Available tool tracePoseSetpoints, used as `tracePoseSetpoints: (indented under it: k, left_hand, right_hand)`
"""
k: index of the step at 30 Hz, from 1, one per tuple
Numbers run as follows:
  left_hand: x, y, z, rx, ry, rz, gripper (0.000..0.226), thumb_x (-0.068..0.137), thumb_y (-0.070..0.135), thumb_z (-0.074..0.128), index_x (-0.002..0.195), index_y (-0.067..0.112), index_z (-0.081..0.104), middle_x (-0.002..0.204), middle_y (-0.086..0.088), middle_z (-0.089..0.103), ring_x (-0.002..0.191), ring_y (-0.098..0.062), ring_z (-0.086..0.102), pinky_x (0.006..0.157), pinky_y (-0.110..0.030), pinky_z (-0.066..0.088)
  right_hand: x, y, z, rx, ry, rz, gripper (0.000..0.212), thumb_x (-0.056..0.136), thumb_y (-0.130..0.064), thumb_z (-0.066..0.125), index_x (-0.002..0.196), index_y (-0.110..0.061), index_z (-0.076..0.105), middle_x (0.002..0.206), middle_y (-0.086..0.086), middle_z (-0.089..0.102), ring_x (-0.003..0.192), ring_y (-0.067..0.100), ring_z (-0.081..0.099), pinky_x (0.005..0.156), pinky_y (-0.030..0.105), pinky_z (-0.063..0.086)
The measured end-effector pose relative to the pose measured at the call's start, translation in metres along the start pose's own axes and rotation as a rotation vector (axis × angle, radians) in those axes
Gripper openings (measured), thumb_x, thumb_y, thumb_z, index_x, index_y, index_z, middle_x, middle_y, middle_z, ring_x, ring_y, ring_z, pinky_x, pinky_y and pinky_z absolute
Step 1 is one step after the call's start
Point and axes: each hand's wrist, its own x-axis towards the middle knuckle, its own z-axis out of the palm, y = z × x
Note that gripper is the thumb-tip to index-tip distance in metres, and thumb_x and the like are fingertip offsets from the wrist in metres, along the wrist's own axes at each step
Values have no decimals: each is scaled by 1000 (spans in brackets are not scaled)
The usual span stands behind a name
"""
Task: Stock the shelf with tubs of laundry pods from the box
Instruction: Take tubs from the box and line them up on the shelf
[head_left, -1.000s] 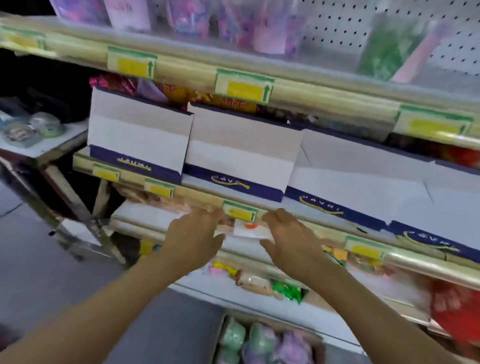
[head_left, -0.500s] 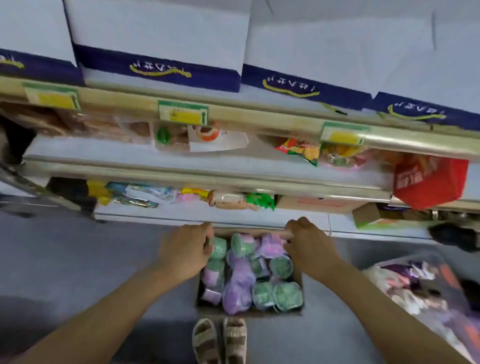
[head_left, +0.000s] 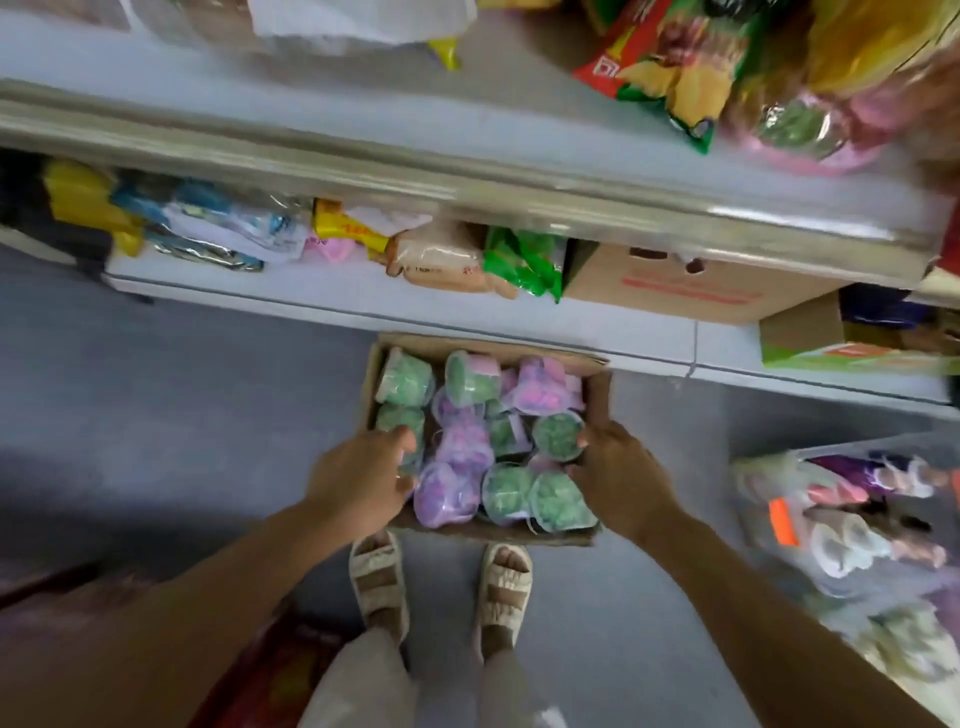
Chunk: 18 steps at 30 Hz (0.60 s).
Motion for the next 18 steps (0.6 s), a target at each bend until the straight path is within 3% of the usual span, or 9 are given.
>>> tracePoseSetpoints:
  k: [3, 7, 11, 18]
  left_hand:
    - [34, 0, 51, -19, -25, -29, 40, 82, 32, 60, 120, 27, 47, 121, 2, 60, 109, -23, 58, 86, -39, 49]
    - [85, -4, 112, 21, -40, -41, 48, 83, 31, 60, 126, 22, 41, 123, -3, 55, 112, -23, 54, 85, -35, 48]
    - [144, -14, 160, 15, -37, -37, 60, 82, 32, 63, 133, 18, 38, 131, -6, 51, 119, -24, 50, 93, -37, 45]
    - [227, -31, 229, 56, -92, 97, 82, 79, 32, 70, 144, 17, 23, 144, -6, 36, 128, -24, 40, 99, -40, 41]
  right_hand:
    - [33, 23, 34, 30, 0, -2, 31, 87, -22, 55, 117, -15, 52, 124, 11, 52, 105, 34, 58, 79, 35, 46]
    - [85, 58, 77, 23, 28, 11, 33, 85, -19, 56, 116, -12, 49, 119, 13, 54, 99, 37, 59, 76, 39, 48]
    - [144, 87, 116, 6, 54, 10, 36, 84, -13, 56, 119, -8, 48, 119, 17, 52, 103, 38, 56, 78, 39, 47]
    - [243, 123, 180, 76, 196, -36, 62, 80, -12, 65, 134, -1, 38, 128, 23, 47, 117, 39, 46, 91, 40, 42]
